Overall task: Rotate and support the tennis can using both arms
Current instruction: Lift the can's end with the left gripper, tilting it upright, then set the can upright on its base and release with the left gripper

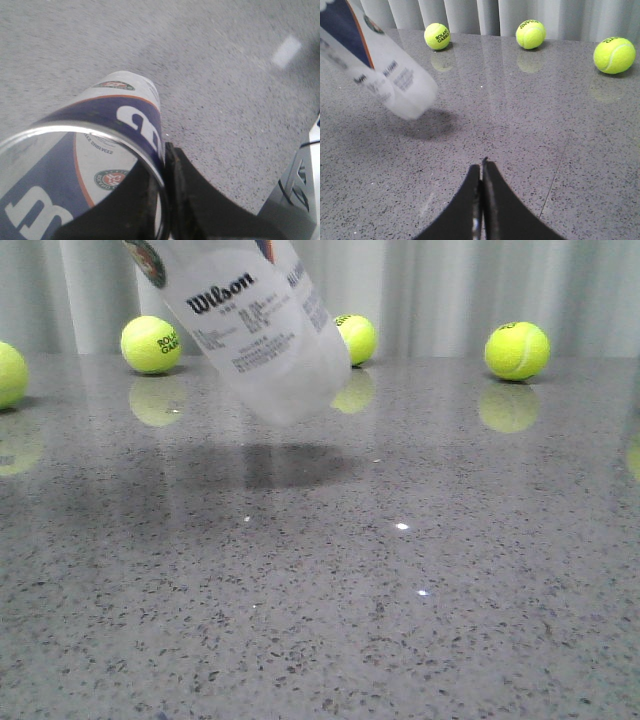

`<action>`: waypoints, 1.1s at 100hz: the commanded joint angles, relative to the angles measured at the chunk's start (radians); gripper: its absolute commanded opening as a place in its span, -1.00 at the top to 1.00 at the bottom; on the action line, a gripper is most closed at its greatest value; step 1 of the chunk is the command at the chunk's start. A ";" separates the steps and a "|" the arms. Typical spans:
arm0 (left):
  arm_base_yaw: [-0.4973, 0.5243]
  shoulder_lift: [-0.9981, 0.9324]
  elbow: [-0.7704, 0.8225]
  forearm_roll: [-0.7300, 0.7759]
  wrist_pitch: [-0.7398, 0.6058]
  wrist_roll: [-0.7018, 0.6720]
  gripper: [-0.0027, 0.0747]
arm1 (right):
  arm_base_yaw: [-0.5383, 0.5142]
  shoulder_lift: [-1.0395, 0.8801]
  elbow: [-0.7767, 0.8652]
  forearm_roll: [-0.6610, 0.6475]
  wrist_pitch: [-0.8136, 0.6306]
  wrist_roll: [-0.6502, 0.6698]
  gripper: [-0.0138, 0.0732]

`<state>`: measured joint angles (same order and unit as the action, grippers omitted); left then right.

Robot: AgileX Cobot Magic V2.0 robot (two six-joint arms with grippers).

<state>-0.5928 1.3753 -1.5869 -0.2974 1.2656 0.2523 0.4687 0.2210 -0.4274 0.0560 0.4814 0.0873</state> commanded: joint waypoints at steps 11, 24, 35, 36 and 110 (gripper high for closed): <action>-0.065 0.028 -0.035 0.032 0.009 -0.009 0.99 | -0.007 0.009 -0.024 -0.009 -0.074 -0.006 0.81; -0.067 0.039 -0.035 0.050 0.009 -0.007 0.98 | -0.007 0.009 -0.024 -0.009 -0.074 -0.006 0.81; -0.067 0.039 -0.035 0.050 0.009 -0.005 0.97 | -0.007 0.009 -0.024 -0.009 -0.074 -0.006 0.81; -0.067 0.039 -0.035 0.048 0.007 -0.005 0.95 | -0.007 0.009 -0.024 -0.009 -0.074 -0.006 0.81; -0.067 0.097 -0.037 0.034 -0.320 -0.005 -0.32 | -0.007 0.009 -0.024 -0.009 -0.074 -0.006 0.81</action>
<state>-0.6528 1.4876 -1.5927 -0.2307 1.0355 0.2523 0.4687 0.2210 -0.4274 0.0560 0.4814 0.0873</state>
